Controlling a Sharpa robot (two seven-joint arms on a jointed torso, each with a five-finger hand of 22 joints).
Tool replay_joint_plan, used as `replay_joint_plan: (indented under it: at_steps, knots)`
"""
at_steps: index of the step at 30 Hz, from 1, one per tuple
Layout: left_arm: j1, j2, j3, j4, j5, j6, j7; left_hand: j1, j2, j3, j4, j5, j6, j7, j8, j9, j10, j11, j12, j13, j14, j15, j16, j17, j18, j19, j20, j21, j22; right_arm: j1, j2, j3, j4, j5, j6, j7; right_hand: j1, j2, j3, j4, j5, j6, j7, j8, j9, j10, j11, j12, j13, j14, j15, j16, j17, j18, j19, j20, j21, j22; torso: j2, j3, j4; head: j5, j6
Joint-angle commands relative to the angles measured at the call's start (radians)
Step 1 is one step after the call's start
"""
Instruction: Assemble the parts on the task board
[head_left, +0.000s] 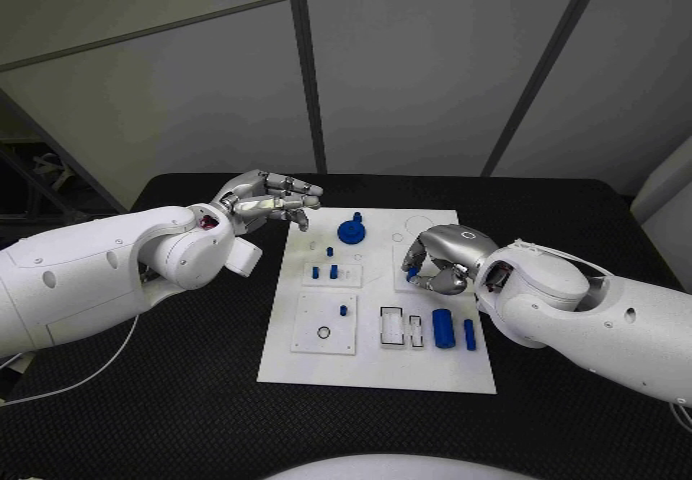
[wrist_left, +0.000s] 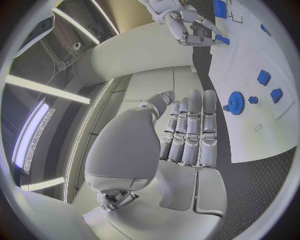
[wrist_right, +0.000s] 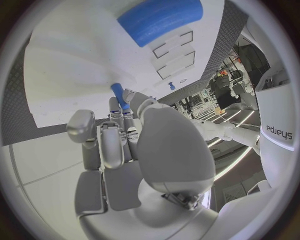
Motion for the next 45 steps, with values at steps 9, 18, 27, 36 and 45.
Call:
replay_joint_plan:
  at_steps: [9,18,27,36,45]
  knots:
    - [0.000,0.003,0.001,-0.003,0.003,0.013,0.001,0.002,0.008,-0.006,-0.002,-0.003,-0.006,0.001,-0.002,0.001,-0.008,0.001,0.006,0.000,-0.003,0.003,-0.005,-0.002,0.005,-0.005,0.005,-0.006,-0.001,0.001,-0.036,0.020,0.102,0.004,-0.129,0.020,0.016,0.006,0.015,-0.008,0.005,0.008,0.000,0.002,0.003,0.022,-0.012,-0.002,0.004,0.051,-0.007,0.010,0.006,-0.013,0.013,-0.003,0.013,0.009,-0.002,-0.0004,0.0005,0.002,0.005]
    - [-0.003,0.008,0.001,-0.006,0.003,0.013,0.002,0.002,0.008,-0.006,-0.002,-0.003,-0.006,0.001,-0.002,0.001,-0.008,0.001,0.006,0.000,-0.003,0.003,-0.005,-0.002,0.005,-0.005,0.005,-0.006,-0.001,0.001,0.002,0.040,0.166,0.056,-0.146,0.048,0.014,0.004,0.023,-0.013,0.019,0.004,0.003,-0.003,0.002,0.020,-0.009,-0.008,0.006,0.052,-0.005,0.011,0.007,-0.013,0.014,-0.003,0.016,0.013,0.000,-0.0007,0.0007,0.005,0.008]
    - [-0.003,0.016,0.001,-0.007,0.003,0.015,0.003,0.002,0.011,-0.007,0.000,-0.003,-0.007,0.001,-0.002,0.001,-0.010,0.001,0.008,0.000,-0.002,0.003,-0.005,-0.002,0.005,-0.005,0.005,-0.006,-0.002,-0.011,0.116,0.031,0.128,0.091,-0.125,0.089,0.013,0.004,0.026,-0.015,0.023,0.002,0.004,-0.004,0.002,0.019,-0.008,-0.011,0.007,0.052,-0.005,0.011,0.007,-0.013,0.013,-0.002,0.017,0.013,0.001,-0.0028,0.0034,0.017,0.000]
    - [-0.003,0.024,0.001,-0.009,0.003,0.016,0.004,0.002,0.011,-0.007,0.000,-0.003,-0.007,0.001,-0.002,0.001,-0.010,0.001,0.008,0.000,-0.002,0.003,-0.005,-0.002,0.005,-0.005,0.005,-0.006,-0.002,-0.031,0.197,-0.037,0.080,0.089,-0.111,0.129,0.012,0.006,0.033,-0.019,0.036,-0.002,0.007,-0.008,0.002,0.017,-0.006,-0.017,0.009,0.052,-0.003,0.011,0.006,-0.013,0.010,-0.001,0.016,0.011,0.002,-0.0012,-0.0010,0.031,-0.008]
    - [-0.003,0.028,0.001,-0.012,0.003,0.016,0.004,0.001,0.012,-0.007,0.000,-0.003,-0.007,0.001,-0.001,0.001,-0.010,0.001,0.009,0.000,-0.002,0.003,-0.005,-0.003,0.005,-0.004,0.005,-0.007,-0.002,-0.041,0.215,-0.051,0.057,0.072,-0.062,0.127,0.011,0.005,0.033,-0.019,0.037,-0.002,0.007,-0.008,0.002,0.017,-0.006,-0.017,0.009,0.051,-0.003,0.010,0.004,-0.012,0.008,-0.001,0.015,0.009,0.000,-0.0001,-0.0002,0.036,-0.017]
